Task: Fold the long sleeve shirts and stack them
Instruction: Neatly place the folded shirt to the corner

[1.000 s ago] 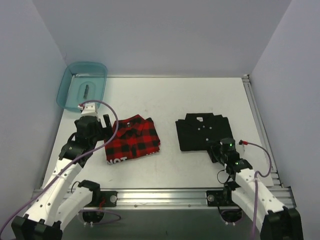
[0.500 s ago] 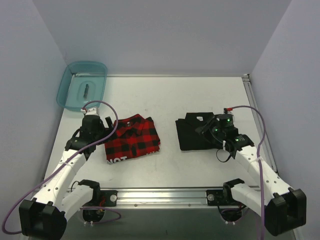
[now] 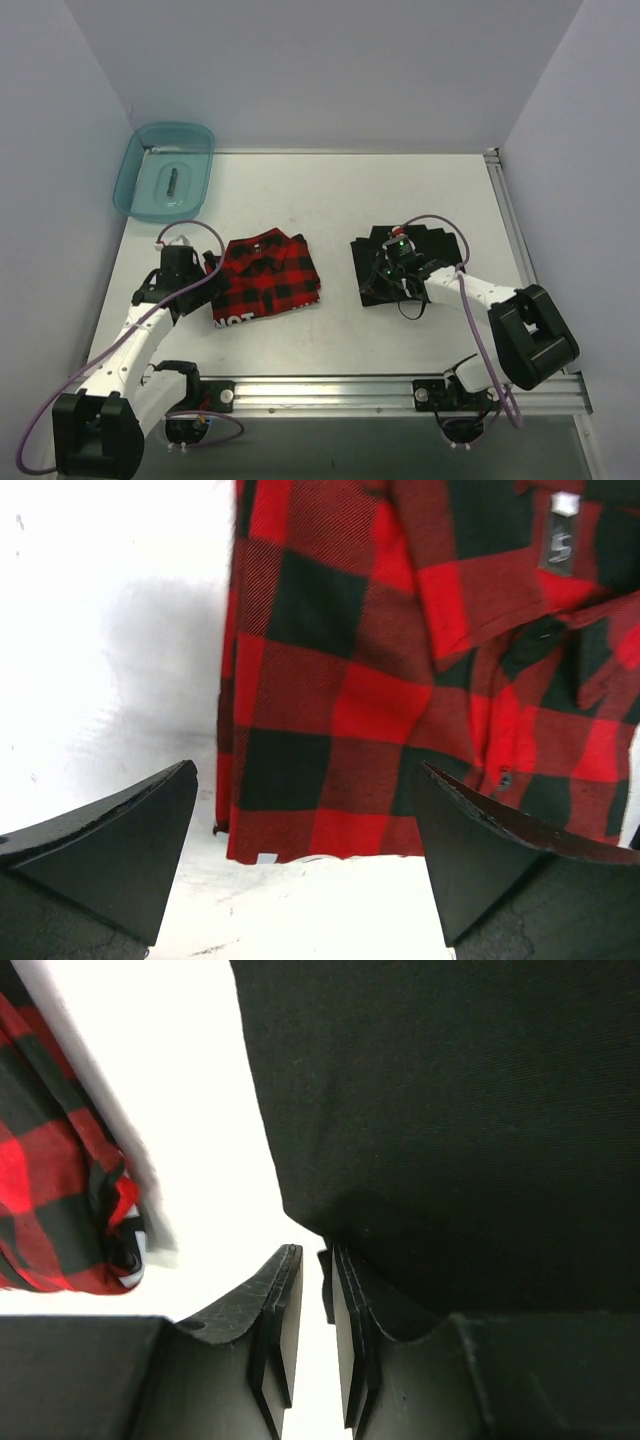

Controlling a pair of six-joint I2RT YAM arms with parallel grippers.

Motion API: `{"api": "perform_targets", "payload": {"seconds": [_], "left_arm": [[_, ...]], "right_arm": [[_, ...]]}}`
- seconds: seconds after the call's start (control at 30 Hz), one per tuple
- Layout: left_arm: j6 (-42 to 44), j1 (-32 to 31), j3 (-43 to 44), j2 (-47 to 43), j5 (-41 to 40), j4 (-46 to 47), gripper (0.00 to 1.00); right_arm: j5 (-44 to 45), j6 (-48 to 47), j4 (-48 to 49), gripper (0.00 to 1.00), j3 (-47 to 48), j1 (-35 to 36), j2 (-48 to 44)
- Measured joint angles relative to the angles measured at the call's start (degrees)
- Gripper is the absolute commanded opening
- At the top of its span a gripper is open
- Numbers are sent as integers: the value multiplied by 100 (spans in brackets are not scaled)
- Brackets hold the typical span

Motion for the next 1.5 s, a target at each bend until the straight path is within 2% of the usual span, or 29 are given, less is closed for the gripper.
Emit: {"api": "perform_targets", "payload": {"seconds": [0.03, 0.1, 0.13, 0.17, 0.23, 0.27, 0.37, 0.53, 0.7, 0.83, 1.1, 1.2, 1.3, 1.4, 1.5], "left_arm": [[-39, 61, -81, 20, 66, -9, 97], [-103, 144, -140, 68, 140, -33, 97], [-118, 186, -140, 90, 179, -42, 97], [-127, 225, -140, 101, 197, -39, 97], [-142, 326, -140, 118, 229, -39, 97], [-146, 374, -140, 131, 245, -37, 97], [-170, 492, -140, 269, 328, -24, 98], [-317, 544, -286, 422, 520, 94, 97], [-468, 551, -573, 308, 538, 107, 97], [-627, 555, -658, 223, 501, 136, 95], [-892, 560, -931, 208, 645, 693, 91], [-929, 560, -942, 304, 691, 870, 86], [-957, 560, -979, 354, 695, 1001, 75], [-979, 562, -1003, 437, 693, 1091, 58], [-1001, 562, -1029, 549, 706, 1174, 44]], "right_arm": [[-2, -63, -46, 21, 15, 11, -11], [-7, -232, -293, 29, 160, 9, -42], [-11, -345, -483, 36, 313, 11, -70], [-24, -459, -675, 51, 501, 22, -94], [-131, -697, -981, 64, 992, 26, -107], [-221, -796, -1099, 73, 1281, 31, -96], [-584, -1080, -1196, 82, 2173, 55, 101], [-1196, -1528, -1237, 84, 3383, 227, 1202], [-1598, -1880, -1338, 84, 4183, 385, 2542], [-1685, -2024, -1449, 84, 4472, 448, 3174], [-1764, -2087, -1464, 80, 4743, 573, 3731], [-1788, -2087, -1445, 77, 4883, 671, 3849], [-1834, -2083, -1379, 73, 5029, 789, 3982], [-1902, -2068, -1296, 66, 5134, 863, 4094], [-1937, -2070, -1281, 53, 5195, 866, 4172]]}}
